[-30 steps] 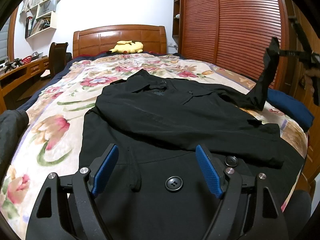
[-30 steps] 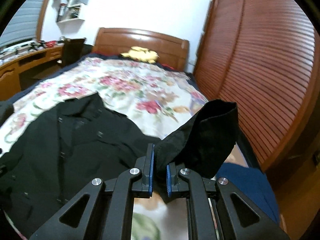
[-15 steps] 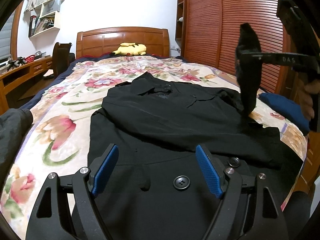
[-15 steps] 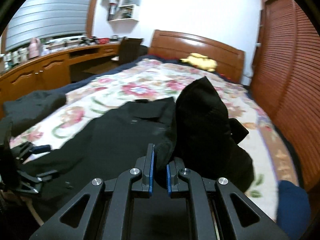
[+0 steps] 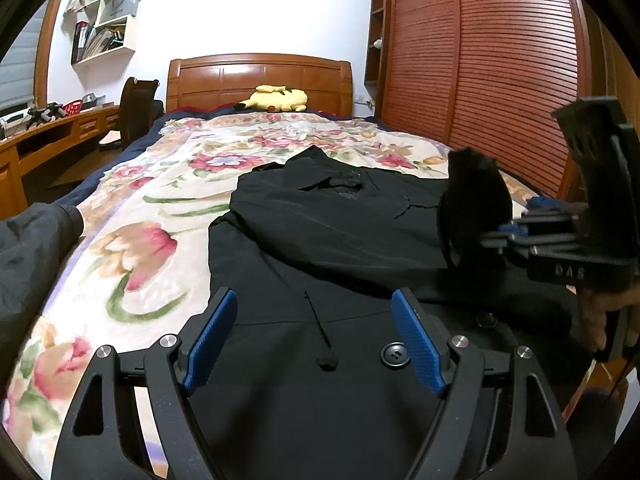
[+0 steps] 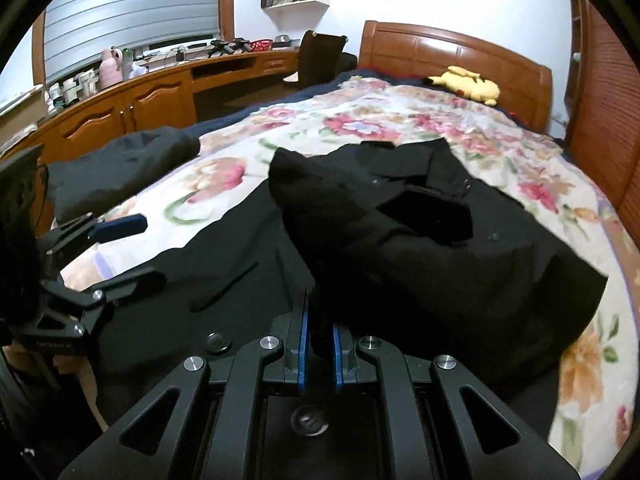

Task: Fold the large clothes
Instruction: 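Lift the sleeve and fold it over the coat body with the right tool, then release the sleeve onto the coat with the right tool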

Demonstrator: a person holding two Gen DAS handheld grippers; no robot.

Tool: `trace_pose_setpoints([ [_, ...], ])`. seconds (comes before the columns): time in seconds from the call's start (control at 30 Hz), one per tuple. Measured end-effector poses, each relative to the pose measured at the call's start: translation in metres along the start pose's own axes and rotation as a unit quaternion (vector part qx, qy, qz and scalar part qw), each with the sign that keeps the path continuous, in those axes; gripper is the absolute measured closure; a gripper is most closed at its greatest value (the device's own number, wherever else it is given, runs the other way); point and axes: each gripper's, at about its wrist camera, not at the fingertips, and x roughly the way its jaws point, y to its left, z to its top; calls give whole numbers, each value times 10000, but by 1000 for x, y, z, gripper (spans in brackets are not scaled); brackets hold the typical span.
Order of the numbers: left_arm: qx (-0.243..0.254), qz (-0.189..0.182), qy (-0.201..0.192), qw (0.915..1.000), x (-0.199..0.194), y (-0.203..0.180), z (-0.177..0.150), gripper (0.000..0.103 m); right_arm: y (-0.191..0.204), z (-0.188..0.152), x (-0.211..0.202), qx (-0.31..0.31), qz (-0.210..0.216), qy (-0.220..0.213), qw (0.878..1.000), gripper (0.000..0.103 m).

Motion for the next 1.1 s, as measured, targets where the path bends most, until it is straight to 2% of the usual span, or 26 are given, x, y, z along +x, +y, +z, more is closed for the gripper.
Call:
trace_pose_setpoints([
  [0.27, -61, -11, -4, 10000, 1, 3, 1, 23, 19, 9, 5, 19, 326, 181, 9993, 93],
  [0.33, -39, -7, 2, 10000, 1, 2, 1, 23, 17, 11, 2, 31, 314, 222, 9993, 86],
  [0.43, -10, -9, 11, 10000, 2, 0, 0, 23, 17, 14, -3, 20, 284, 235, 9993, 60],
  [0.5, -9, -2, 14, 10000, 3, 0, 0, 23, 21, 13, -8, -70, 243, 188, 9995, 34],
  [0.53, -17, 7, 1, 10000, 2, 0, 0, 23, 22, 11, -12, -148, 202, 152, 9996, 32],
  [0.83, -51, -13, -18, 10000, 4, 0, 0, 23, 11, -4, -29, -113, -399, 53, 9991, 31],
  [1.1, -18, -42, 34, 10000, 7, -6, 0, 23, -14, -24, -21, 145, -1076, 170, 9939, 31],
])
